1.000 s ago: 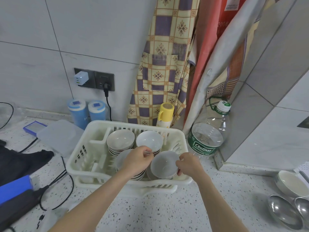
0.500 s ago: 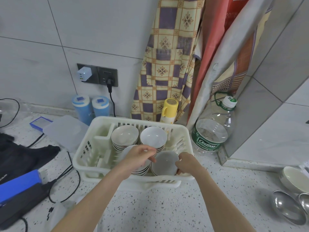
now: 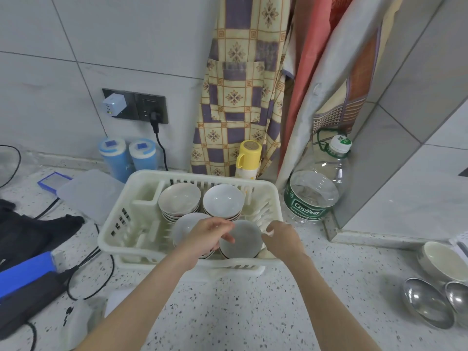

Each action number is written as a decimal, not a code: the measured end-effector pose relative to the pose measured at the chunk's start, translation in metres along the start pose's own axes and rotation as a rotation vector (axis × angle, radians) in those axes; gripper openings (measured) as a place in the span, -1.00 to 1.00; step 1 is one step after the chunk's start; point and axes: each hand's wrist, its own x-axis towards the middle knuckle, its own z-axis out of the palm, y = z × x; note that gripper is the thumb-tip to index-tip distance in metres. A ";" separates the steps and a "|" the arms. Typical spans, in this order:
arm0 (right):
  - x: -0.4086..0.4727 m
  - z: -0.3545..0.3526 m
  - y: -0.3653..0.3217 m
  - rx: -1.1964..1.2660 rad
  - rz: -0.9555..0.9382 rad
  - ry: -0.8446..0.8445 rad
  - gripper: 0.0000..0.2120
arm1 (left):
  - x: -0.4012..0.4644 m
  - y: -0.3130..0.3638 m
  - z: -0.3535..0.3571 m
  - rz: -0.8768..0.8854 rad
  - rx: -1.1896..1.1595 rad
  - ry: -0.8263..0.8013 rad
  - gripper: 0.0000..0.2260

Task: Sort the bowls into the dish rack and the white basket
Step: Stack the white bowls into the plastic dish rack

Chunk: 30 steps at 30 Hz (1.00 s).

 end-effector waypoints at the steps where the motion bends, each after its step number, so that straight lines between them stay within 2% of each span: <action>1: -0.002 -0.005 0.006 0.089 -0.001 0.006 -0.74 | 0.001 0.000 0.005 -0.003 0.010 0.002 -0.84; 5: -0.020 -0.026 0.040 0.413 0.043 0.109 -0.83 | 0.002 0.005 0.033 0.020 0.073 -0.031 -0.85; 9: -0.051 -0.037 0.091 0.656 0.185 0.206 -0.88 | 0.004 0.012 0.078 0.036 0.099 -0.114 -0.85; 15: -0.083 -0.053 0.184 0.829 0.359 0.278 -0.84 | 0.001 0.013 0.173 0.019 0.134 -0.237 -0.85; 21: -0.093 -0.084 0.283 0.865 0.378 0.301 -0.85 | -0.012 -0.010 0.292 -0.061 0.147 -0.282 -0.83; 24: -0.104 -0.104 0.340 0.905 0.412 0.368 -0.88 | -0.017 -0.026 0.359 -0.123 0.170 -0.322 -0.83; 27: -0.119 -0.124 0.399 1.014 0.549 0.455 -0.88 | -0.019 -0.037 0.423 -0.170 0.184 -0.352 -0.82; 30: -0.141 -0.132 0.449 1.228 0.759 0.465 -0.78 | -0.024 -0.042 0.478 -0.207 0.185 -0.389 -0.82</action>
